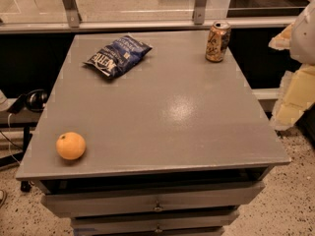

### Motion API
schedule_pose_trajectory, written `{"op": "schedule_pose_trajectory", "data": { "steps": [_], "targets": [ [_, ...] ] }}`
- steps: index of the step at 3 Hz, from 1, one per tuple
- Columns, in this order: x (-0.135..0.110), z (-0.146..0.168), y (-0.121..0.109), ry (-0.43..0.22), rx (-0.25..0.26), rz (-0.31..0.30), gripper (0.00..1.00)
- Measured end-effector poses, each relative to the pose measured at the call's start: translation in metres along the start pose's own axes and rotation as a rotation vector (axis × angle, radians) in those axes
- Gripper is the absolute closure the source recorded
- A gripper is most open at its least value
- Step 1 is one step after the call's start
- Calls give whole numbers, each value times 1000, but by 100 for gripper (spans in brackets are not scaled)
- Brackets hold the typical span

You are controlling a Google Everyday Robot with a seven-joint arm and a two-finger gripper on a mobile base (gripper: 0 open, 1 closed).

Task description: Move orange can near orange

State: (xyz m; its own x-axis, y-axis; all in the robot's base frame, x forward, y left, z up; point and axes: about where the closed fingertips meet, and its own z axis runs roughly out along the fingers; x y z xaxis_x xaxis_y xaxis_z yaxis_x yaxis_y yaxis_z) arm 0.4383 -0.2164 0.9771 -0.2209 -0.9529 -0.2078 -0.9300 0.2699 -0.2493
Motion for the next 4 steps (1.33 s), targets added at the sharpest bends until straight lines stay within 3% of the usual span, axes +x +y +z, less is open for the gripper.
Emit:
{"op": "schedule_pose_trajectory", "data": {
  "steps": [1, 2, 4],
  "targets": [
    [-1, -1, -2, -5, 11, 1, 0],
    [-6, 15, -30, -70, 42, 30, 0],
    [-29, 84, -136, -288, 135, 205, 0]
  ]
}}
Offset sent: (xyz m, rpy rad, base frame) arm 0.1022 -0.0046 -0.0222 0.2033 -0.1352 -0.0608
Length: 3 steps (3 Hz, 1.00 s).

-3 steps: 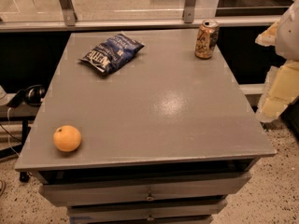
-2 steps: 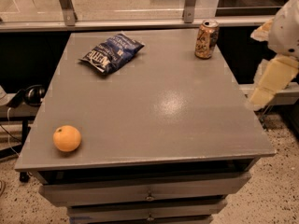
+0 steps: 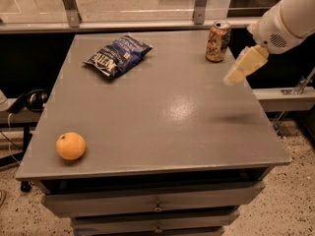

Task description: Move orange can near orange

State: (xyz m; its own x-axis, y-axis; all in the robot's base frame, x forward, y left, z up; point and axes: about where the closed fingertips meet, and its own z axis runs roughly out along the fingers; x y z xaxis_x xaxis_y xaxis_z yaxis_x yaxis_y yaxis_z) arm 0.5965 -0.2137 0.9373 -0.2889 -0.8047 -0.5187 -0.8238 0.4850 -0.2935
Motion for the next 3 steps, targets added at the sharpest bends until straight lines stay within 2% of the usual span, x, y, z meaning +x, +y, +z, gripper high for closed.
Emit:
{"op": "schedule_pose_trajectory", "data": {
  "steps": [1, 3],
  "targets": [
    [-9, 39, -44, -78, 86, 100, 0],
    [-34, 82, -89, -274, 205, 303, 0]
  ]
}}
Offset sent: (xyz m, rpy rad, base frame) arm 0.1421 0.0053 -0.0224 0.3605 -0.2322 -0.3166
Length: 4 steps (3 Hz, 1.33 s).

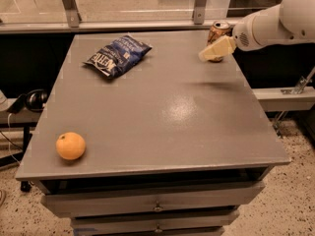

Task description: Move orange can near orange

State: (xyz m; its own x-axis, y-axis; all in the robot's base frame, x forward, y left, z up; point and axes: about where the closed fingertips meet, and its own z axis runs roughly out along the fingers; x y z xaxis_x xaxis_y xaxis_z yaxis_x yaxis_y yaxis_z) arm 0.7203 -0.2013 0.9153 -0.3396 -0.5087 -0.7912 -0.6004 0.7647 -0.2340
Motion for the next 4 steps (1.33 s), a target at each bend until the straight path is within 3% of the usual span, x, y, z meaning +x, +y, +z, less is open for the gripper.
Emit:
{"op": "schedule_pose_trajectory", "data": {
  "steps": [2, 3, 4],
  "targets": [
    [6, 32, -37, -142, 87, 162, 0],
    [20, 44, -56, -201, 93, 230, 0],
    [34, 66, -67, -261, 29, 299, 18]
  ]
}}
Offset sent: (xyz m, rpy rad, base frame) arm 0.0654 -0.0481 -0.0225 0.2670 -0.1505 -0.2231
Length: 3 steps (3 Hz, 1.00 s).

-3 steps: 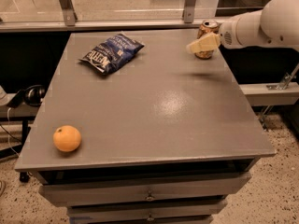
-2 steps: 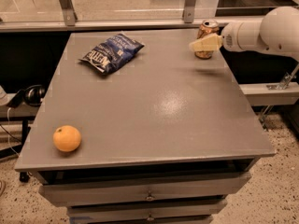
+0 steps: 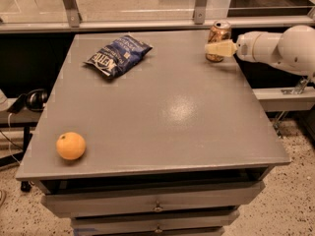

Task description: Move orange can near orange

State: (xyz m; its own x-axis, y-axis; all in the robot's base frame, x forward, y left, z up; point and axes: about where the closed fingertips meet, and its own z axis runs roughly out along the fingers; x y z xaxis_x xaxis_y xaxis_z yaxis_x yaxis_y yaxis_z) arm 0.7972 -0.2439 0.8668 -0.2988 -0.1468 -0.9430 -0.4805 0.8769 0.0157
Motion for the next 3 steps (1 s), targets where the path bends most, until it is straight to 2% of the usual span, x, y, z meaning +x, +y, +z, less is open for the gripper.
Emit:
{"op": "schedule_pose_trajectory", "data": {
  "steps": [1, 2, 3],
  "targets": [
    [6, 11, 0, -25, -81, 46, 42],
    [-3, 6, 12, -52, -171, 43, 65],
    [-17, -18, 28, -100, -269, 17, 87]
  ]
}}
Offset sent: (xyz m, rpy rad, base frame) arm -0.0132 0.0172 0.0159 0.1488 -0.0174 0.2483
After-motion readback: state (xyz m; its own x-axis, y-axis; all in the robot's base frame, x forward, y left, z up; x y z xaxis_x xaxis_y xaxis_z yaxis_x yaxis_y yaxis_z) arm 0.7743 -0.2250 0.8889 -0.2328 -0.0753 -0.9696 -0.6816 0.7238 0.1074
